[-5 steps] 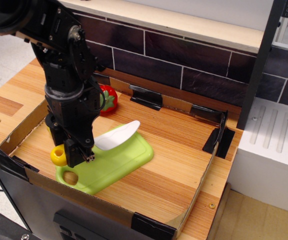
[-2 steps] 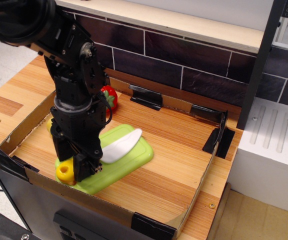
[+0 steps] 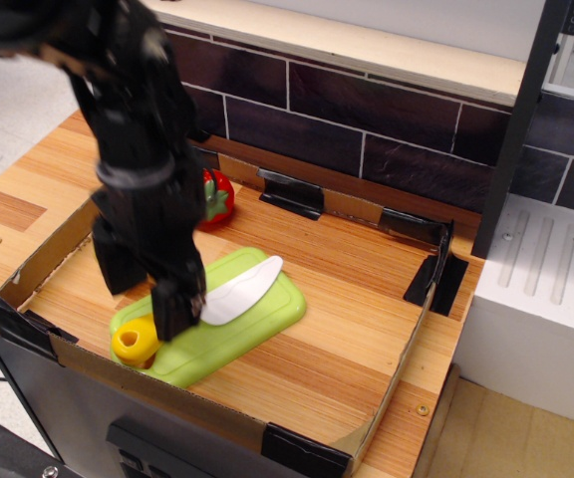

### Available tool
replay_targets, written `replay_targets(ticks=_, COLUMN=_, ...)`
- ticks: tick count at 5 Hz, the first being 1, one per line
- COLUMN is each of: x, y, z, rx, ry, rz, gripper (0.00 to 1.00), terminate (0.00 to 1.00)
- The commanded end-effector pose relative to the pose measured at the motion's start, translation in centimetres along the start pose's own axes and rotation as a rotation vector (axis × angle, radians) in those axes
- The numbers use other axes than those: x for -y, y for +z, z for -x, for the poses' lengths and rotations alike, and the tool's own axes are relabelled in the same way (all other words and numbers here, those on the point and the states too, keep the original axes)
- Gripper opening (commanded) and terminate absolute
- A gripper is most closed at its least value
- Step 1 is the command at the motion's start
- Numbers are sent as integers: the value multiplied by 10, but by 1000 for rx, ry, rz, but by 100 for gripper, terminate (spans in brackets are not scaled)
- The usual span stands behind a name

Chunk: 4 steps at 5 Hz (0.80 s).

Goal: Put knife on cutting board

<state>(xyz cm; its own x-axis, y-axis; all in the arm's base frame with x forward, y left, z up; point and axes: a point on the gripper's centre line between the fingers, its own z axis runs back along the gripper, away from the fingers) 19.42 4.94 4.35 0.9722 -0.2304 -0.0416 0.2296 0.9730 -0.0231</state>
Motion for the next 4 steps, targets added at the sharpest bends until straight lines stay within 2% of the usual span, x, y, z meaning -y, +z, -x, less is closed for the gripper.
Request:
replay_targets(ticks=1, x=-31, y=70, z=-42, rx=185, ry=346, rz=79, gripper=100, terminate=0)
replay_targets(ticks=2, x=-56, y=94, z=-51, rx=190, ry=598, rz=98, gripper=100, terminate=0)
replay_targets(ticks=3, x=-56, y=94, z=-51, rx=190, ry=598, rz=98, gripper=100, terminate=0)
replay_targets(ticks=4, x=-56, y=94, z=-51, rx=190, ry=598, rz=98, gripper=100, terminate=100)
